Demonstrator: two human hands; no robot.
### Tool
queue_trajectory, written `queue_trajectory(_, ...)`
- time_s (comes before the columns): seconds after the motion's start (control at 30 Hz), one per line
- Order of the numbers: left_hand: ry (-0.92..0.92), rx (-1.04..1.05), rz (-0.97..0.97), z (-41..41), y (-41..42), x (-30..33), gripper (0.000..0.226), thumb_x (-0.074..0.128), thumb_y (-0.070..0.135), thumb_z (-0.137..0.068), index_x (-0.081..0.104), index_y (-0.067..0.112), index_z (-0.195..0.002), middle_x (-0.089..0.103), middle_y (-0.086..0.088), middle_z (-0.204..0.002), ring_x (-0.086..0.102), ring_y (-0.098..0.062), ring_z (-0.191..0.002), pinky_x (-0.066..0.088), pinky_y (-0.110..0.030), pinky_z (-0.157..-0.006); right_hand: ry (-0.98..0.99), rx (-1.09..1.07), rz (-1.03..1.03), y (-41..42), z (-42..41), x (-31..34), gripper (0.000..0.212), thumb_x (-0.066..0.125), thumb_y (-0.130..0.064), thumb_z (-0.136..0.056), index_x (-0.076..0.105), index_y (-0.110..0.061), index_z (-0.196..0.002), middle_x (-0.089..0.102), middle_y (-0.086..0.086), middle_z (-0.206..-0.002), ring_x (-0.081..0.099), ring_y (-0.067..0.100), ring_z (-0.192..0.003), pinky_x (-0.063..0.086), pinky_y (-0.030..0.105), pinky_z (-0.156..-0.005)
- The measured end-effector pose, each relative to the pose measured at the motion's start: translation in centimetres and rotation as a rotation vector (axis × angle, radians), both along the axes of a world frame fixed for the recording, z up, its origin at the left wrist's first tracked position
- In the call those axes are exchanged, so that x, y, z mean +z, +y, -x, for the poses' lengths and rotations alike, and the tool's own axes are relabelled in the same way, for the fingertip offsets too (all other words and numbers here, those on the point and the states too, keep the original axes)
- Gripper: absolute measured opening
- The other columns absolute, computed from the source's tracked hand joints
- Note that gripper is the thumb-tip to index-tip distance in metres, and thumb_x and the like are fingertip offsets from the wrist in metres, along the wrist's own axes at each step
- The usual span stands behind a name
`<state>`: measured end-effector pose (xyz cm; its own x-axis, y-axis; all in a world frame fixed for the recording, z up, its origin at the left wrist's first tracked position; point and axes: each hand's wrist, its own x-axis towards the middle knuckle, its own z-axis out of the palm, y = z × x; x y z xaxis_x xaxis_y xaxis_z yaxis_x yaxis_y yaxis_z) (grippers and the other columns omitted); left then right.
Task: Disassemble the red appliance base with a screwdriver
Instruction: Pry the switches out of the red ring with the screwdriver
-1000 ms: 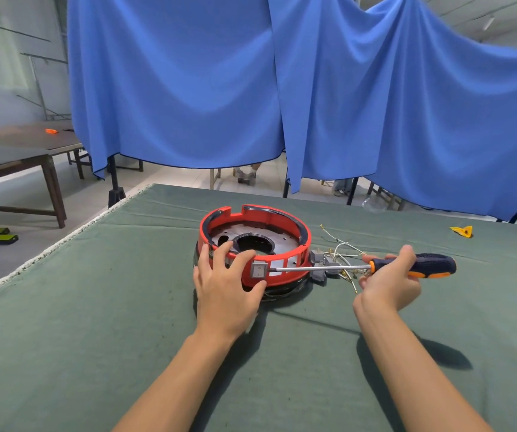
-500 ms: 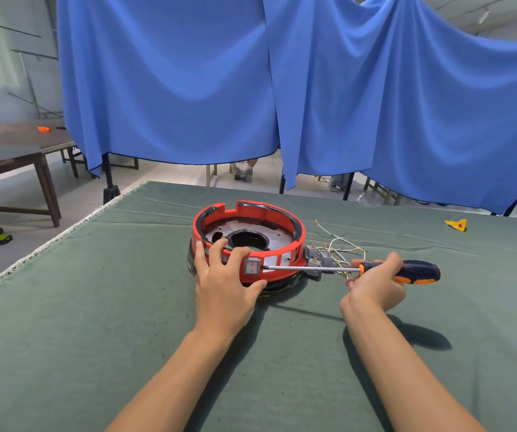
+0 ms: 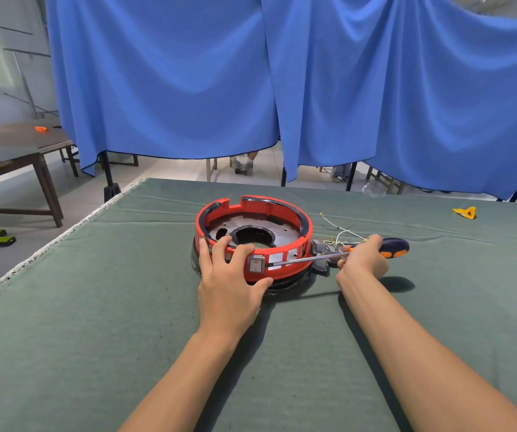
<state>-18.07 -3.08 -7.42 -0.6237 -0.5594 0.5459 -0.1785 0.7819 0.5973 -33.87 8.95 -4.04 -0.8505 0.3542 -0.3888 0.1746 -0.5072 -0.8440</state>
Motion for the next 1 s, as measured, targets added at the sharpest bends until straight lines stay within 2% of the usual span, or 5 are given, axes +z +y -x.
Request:
queue_trajectory(0.17,0.005,-0.001,0.014,0.0,0.0,0.0,0.053,0.082,0.036,-0.068,0.059,0.026,-0.115,0.043,-0.002,-0.138,0.013,-0.032,-0.143,0.042,-0.05,-0.099,-0.005,0.024,-0.014,-0.9,1.1,-0.1,0.027,0.046,-0.03,-0.089,0.048,-0.011,-0.07,0.054,0.003,-0.054,0.043,0.014,-0.04,0.027,0.013,-0.03)
queue_trajectory(0.33,-0.002,0.01,0.014,0.0,-0.1,0.0,0.054,0.081,0.038,-0.067,0.058,0.028,-0.115,0.043,0.0,-0.137,0.014,-0.031,-0.143,0.046,-0.053,-0.092,-0.007,0.061,-0.015,-1.1,1.5,-0.1,0.025,0.046,-0.03,-0.089,0.048,-0.012,-0.072,0.056,0.004,-0.057,0.042,0.014,-0.041,0.028,0.017,-0.033)
queue_trajectory(0.5,-0.006,0.02,0.015,0.2,0.0,0.0,0.055,0.08,0.039,-0.068,0.057,0.029,-0.116,0.043,0.003,-0.136,0.014,-0.029,-0.143,0.049,-0.053,-0.088,0.035,-0.014,0.025,-0.1,0.9,-0.2,0.029,0.05,-0.035,-0.09,0.049,-0.013,-0.071,0.056,0.002,-0.056,0.04,0.011,-0.037,0.028,0.015,-0.032)
queue_trajectory(0.73,-0.016,0.023,0.007,0.3,0.1,0.0,0.055,0.08,0.039,-0.069,0.056,0.029,-0.117,0.041,0.003,-0.138,0.012,-0.028,-0.144,0.049,-0.053,-0.088,0.095,-0.114,0.077,0.6,-0.2,0.0,0.032,0.05,-0.036,-0.087,0.046,-0.014,-0.064,0.051,0.0,-0.043,0.039,0.011,-0.033,0.025,0.015,-0.032)
queue_trajectory(1.0,-0.014,0.018,-0.001,0.3,0.2,0.0,0.053,0.08,0.037,-0.069,0.057,0.028,-0.116,0.041,0.002,-0.138,0.01,-0.028,-0.144,0.05,-0.051,-0.087,0.038,-0.087,0.042,0.0,0.6,-1.1,0.027,0.046,-0.033,-0.089,0.048,-0.013,-0.071,0.053,0.003,-0.053,0.04,0.013,-0.039,0.026,0.018,-0.033)
